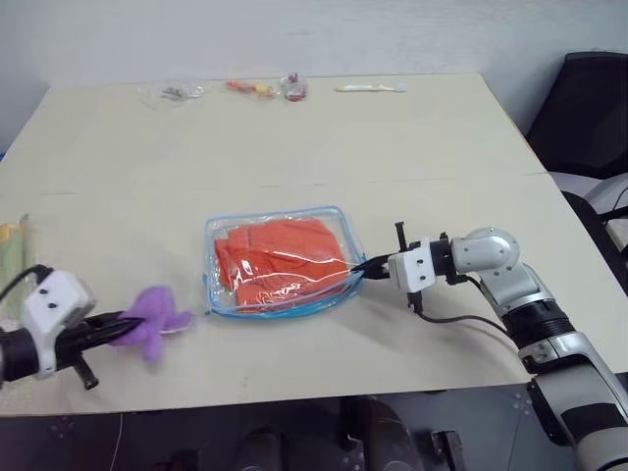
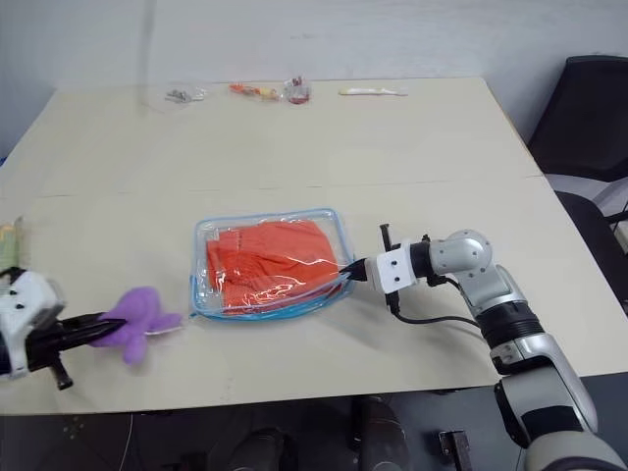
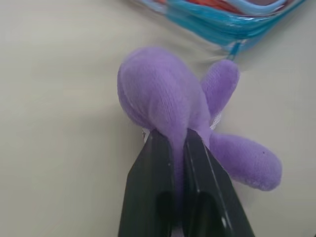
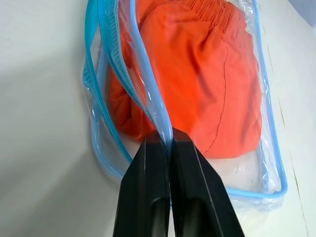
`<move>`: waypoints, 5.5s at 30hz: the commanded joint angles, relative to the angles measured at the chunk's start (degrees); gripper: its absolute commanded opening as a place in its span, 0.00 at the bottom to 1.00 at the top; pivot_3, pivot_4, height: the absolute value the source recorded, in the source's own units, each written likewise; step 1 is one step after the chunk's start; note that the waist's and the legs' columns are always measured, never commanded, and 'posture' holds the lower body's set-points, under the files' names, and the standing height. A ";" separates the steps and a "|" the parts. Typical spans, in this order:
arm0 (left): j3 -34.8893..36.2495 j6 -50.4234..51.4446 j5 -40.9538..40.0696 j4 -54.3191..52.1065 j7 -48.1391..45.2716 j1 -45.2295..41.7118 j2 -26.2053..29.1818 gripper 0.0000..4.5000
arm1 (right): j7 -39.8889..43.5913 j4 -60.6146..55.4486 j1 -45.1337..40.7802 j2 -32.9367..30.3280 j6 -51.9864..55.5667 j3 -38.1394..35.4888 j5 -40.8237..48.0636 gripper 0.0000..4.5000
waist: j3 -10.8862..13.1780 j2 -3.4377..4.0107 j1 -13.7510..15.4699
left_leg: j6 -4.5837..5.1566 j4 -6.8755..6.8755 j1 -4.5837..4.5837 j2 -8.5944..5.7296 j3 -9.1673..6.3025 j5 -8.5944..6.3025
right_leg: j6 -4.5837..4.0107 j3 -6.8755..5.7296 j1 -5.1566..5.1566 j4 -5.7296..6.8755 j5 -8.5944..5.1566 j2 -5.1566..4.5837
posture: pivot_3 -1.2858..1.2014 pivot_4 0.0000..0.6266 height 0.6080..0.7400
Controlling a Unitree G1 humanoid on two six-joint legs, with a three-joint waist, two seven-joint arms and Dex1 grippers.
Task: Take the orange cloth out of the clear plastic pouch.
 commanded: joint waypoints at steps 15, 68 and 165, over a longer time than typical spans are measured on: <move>11.71 10.95 -15.49 -9.38 -4.82 -6.73 8.27 1.00 | 7.27 -30.86 13.07 -10.94 35.80 -8.45 24.50 0.99 | 0.00 -0.01 1.50 | 0.00 0.09 -0.13 0.01 -0.26 0.00 | 0.00 0.02 0.01 -0.02 0.00 -0.06 | 0.52 0.24 1.00; -24.50 -0.63 4.24 -14.85 15.80 -28.10 -11.62 0.00 | -5.10 -47.52 23.34 -8.07 52.38 -11.88 25.60 0.56 | -0.10 -0.06 1.95 | 0.03 0.15 -0.01 -0.18 -0.04 -0.03 | 0.09 0.09 0.16 0.05 0.10 0.06 | 0.52 0.24 1.00; -35.60 3.36 7.15 -12.81 24.15 -36.88 -16.59 0.00 | -24.73 -24.68 15.07 5.32 20.94 5.79 -19.20 0.01 | -0.14 -0.12 1.66 | 0.05 0.15 0.14 -0.15 -0.20 -0.01 | 0.09 0.10 0.24 0.00 0.09 0.06 | 0.52 0.24 1.00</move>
